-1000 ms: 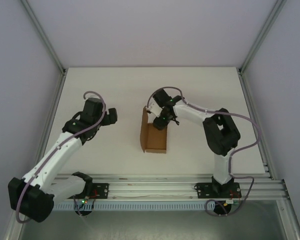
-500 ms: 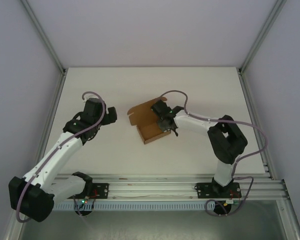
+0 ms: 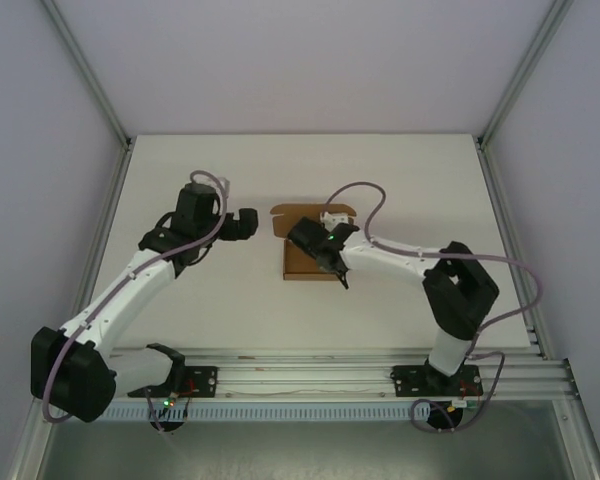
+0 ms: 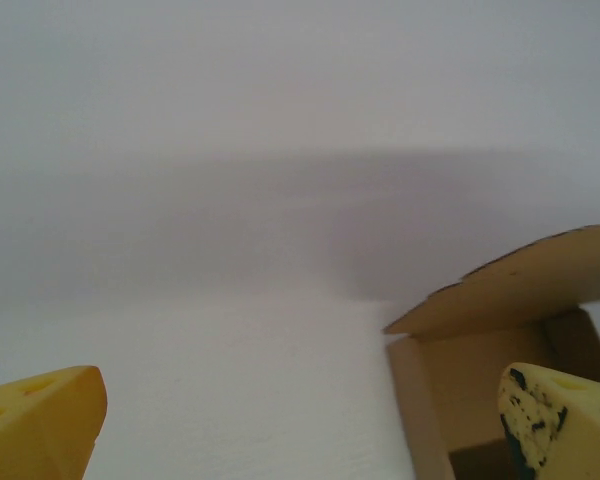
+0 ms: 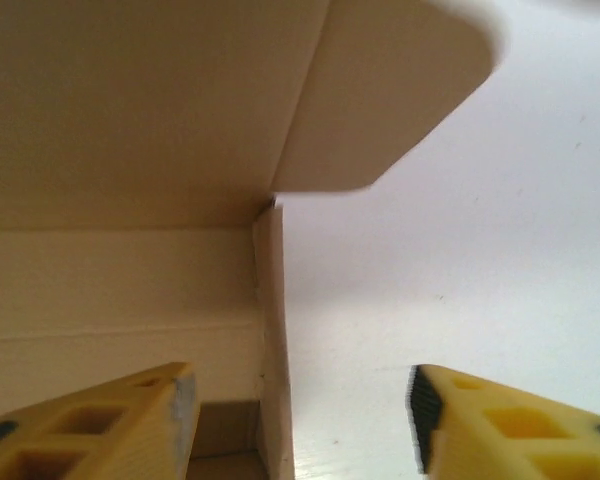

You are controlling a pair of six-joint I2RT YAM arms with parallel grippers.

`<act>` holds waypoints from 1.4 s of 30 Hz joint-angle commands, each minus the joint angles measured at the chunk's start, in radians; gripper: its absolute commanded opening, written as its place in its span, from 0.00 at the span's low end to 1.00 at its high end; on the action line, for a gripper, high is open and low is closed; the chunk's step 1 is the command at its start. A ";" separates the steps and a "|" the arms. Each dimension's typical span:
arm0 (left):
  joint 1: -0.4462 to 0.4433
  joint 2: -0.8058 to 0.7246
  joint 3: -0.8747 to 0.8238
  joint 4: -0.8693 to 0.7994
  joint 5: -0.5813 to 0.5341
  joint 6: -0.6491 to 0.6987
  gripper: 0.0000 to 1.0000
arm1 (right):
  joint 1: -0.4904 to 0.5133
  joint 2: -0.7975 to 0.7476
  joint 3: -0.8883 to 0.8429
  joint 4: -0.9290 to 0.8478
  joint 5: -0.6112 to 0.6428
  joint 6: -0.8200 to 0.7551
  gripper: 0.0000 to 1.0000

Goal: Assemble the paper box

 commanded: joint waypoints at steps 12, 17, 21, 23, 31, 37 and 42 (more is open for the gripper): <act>0.002 0.331 0.416 -0.399 0.318 0.688 1.00 | -0.380 -0.138 0.117 -0.036 -0.757 -1.200 0.99; 0.003 0.466 0.537 -0.505 0.320 0.801 1.00 | -0.420 0.069 0.305 -0.248 -0.785 -1.335 0.92; 0.001 0.565 0.645 -0.592 0.298 0.842 1.00 | -0.429 0.193 0.415 -0.333 -0.714 -1.337 0.76; -0.001 0.610 0.706 -0.626 0.273 0.823 0.99 | -0.431 0.229 0.448 -0.354 -0.703 -1.324 0.64; -0.024 0.706 0.776 -0.722 0.258 0.869 0.74 | -0.431 0.245 0.455 -0.347 -0.671 -1.291 0.31; -0.049 0.706 0.760 -0.678 0.254 0.862 0.55 | -0.432 0.232 0.446 -0.327 -0.670 -1.281 0.15; -0.062 0.749 0.804 -0.703 0.189 0.808 0.00 | -0.432 0.222 0.447 -0.317 -0.656 -1.250 0.00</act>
